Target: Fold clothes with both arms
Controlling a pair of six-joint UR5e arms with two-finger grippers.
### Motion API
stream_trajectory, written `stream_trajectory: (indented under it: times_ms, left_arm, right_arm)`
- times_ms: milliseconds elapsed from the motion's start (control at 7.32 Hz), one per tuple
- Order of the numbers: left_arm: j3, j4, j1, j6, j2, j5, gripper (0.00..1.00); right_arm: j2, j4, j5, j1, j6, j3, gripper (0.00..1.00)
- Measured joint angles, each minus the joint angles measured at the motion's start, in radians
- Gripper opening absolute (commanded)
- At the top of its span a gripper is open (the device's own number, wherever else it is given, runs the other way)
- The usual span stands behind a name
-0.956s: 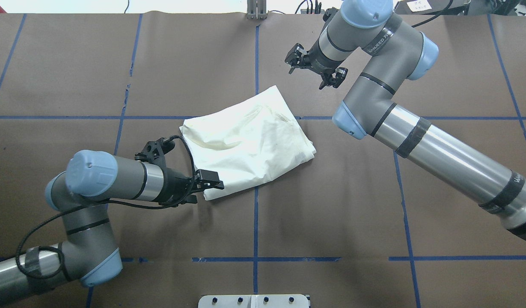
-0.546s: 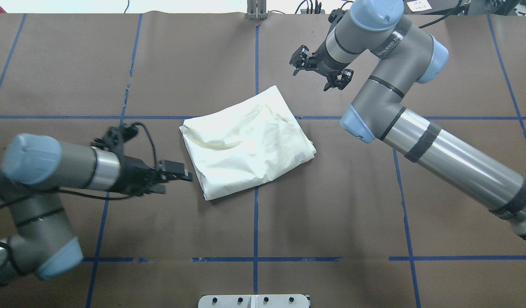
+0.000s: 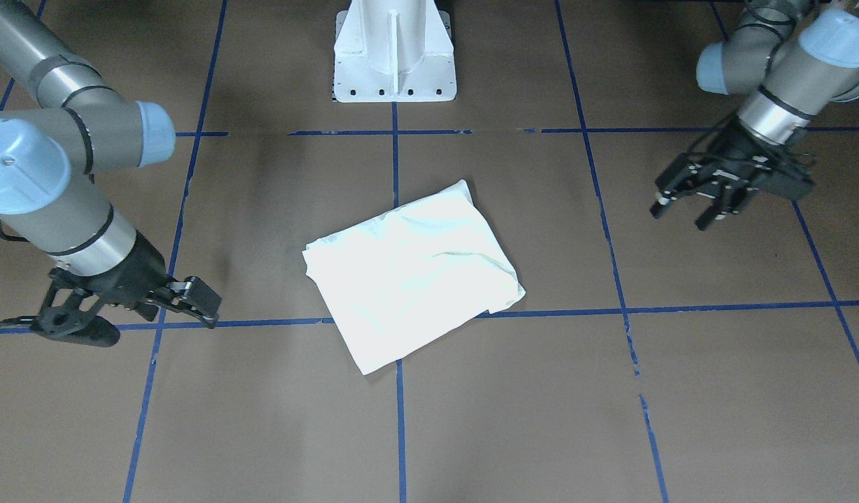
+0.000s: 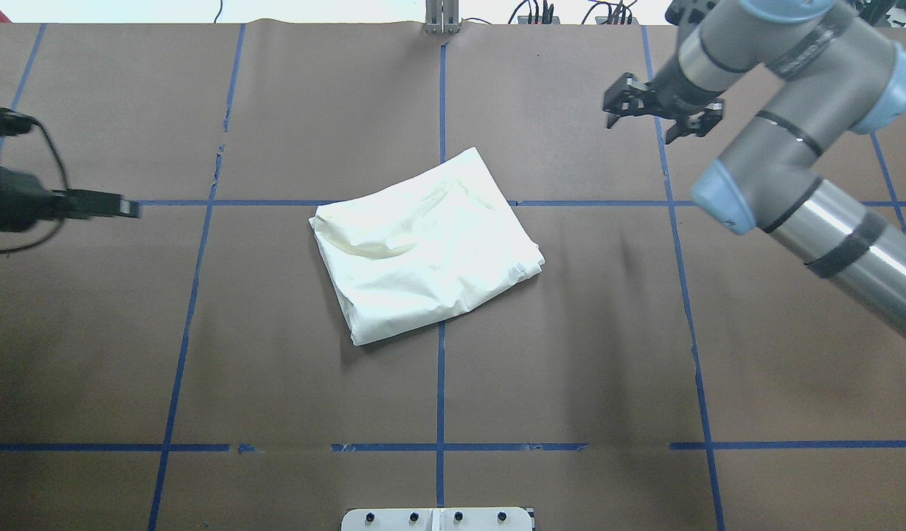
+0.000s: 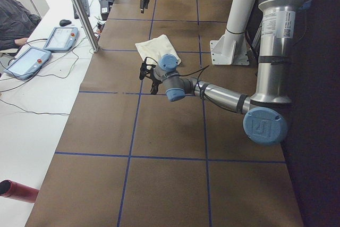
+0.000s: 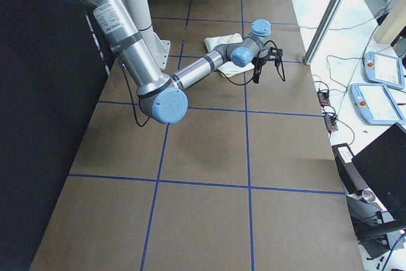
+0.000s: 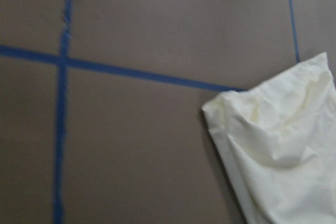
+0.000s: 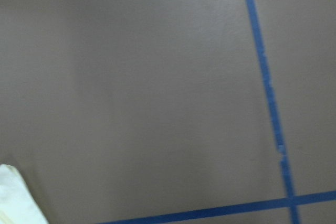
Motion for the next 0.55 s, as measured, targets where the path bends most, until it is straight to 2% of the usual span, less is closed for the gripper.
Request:
stream_trajectory:
  times_ms: [137,273,546]
  left_arm:
    - [0.050,0.052,-0.135,0.236,0.018,-0.016,1.00]
    - [0.075,0.161,-0.261,0.480,0.018,-0.027,1.00]
    - [0.078,0.459,-0.433,0.877,-0.020,-0.036,1.00]
  right_arm:
    - [-0.059,-0.100,0.009,0.052,-0.161,0.062,1.00]
    - [-0.132,-0.170,0.044,0.118,-0.324,0.108,1.00]
    - [-0.293,-0.219,0.173,0.282,-0.642,0.140,1.00]
